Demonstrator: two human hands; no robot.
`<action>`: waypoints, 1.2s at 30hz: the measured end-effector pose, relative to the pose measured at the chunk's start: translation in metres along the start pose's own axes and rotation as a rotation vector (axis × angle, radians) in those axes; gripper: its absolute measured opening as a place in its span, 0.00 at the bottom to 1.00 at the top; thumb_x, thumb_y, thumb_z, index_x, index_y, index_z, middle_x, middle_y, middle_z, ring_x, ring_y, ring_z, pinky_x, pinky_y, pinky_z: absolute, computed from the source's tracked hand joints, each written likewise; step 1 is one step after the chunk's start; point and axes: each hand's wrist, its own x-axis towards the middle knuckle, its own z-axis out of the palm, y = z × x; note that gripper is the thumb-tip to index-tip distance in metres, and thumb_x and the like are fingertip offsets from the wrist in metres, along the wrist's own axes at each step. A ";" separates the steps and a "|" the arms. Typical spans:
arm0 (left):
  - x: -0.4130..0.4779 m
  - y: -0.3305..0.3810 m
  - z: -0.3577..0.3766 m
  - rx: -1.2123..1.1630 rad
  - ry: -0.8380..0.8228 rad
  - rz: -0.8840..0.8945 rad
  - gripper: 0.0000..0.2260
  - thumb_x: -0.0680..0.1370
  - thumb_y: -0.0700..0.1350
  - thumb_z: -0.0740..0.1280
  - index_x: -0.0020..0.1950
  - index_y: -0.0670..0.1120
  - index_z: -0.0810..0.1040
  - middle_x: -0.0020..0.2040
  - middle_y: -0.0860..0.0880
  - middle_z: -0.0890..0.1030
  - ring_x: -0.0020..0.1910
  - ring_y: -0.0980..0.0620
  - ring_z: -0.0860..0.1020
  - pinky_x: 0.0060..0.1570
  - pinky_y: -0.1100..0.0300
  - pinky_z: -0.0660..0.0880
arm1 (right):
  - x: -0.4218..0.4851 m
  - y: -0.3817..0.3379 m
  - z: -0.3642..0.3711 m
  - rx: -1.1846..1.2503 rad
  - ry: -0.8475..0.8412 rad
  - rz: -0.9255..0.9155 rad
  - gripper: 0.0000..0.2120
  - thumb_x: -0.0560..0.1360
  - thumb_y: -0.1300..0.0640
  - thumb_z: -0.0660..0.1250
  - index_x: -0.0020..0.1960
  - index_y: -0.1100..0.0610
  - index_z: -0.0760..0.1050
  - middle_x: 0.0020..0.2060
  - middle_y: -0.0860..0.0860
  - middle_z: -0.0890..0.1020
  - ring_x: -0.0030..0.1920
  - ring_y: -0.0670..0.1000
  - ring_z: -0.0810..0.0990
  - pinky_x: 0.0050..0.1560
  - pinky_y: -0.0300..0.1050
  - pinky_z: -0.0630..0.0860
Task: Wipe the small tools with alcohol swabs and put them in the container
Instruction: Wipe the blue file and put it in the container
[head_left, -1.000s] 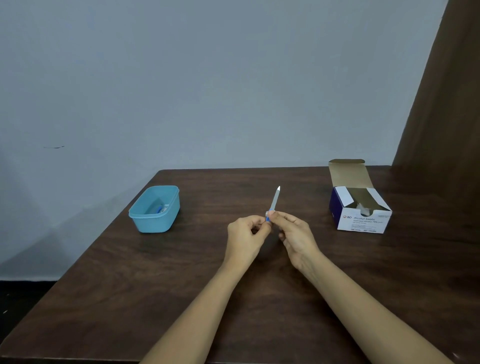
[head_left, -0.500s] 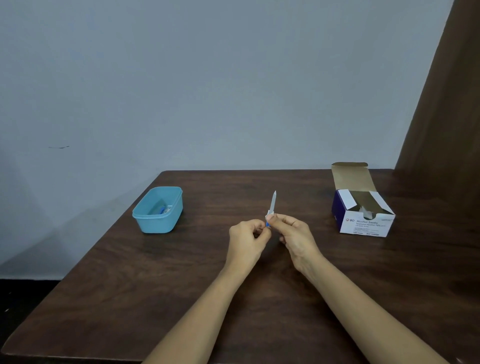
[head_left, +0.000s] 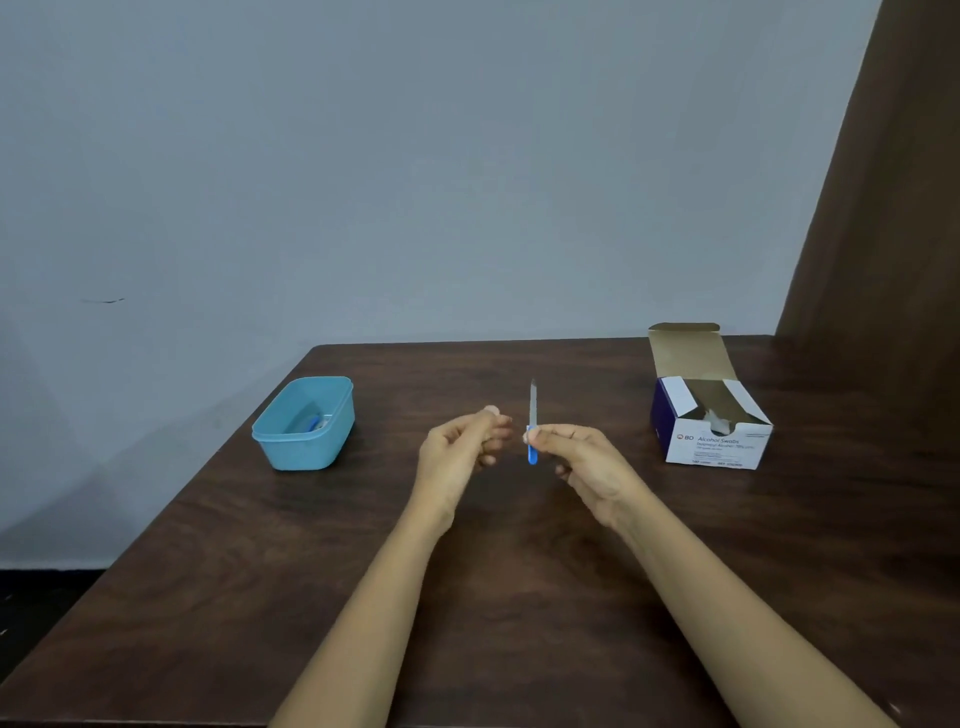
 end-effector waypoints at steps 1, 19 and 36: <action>0.001 0.001 -0.003 -0.023 -0.038 -0.033 0.11 0.79 0.52 0.65 0.51 0.49 0.85 0.48 0.51 0.85 0.50 0.54 0.82 0.53 0.57 0.77 | -0.001 -0.001 -0.001 -0.023 -0.034 0.002 0.04 0.74 0.57 0.70 0.43 0.53 0.84 0.40 0.45 0.85 0.45 0.44 0.77 0.48 0.42 0.66; 0.005 -0.002 -0.005 -0.141 -0.209 -0.071 0.10 0.69 0.53 0.71 0.44 0.48 0.86 0.53 0.54 0.84 0.61 0.50 0.77 0.66 0.51 0.68 | -0.005 -0.005 0.003 -0.167 -0.189 0.026 0.06 0.73 0.57 0.71 0.39 0.52 0.85 0.38 0.45 0.85 0.44 0.45 0.77 0.48 0.41 0.67; 0.007 -0.004 -0.002 -0.221 -0.128 -0.016 0.10 0.68 0.49 0.71 0.45 0.45 0.84 0.49 0.55 0.85 0.56 0.56 0.80 0.61 0.59 0.71 | -0.004 0.002 0.008 -0.085 -0.195 0.053 0.10 0.75 0.55 0.69 0.37 0.53 0.84 0.35 0.45 0.82 0.41 0.45 0.72 0.44 0.41 0.68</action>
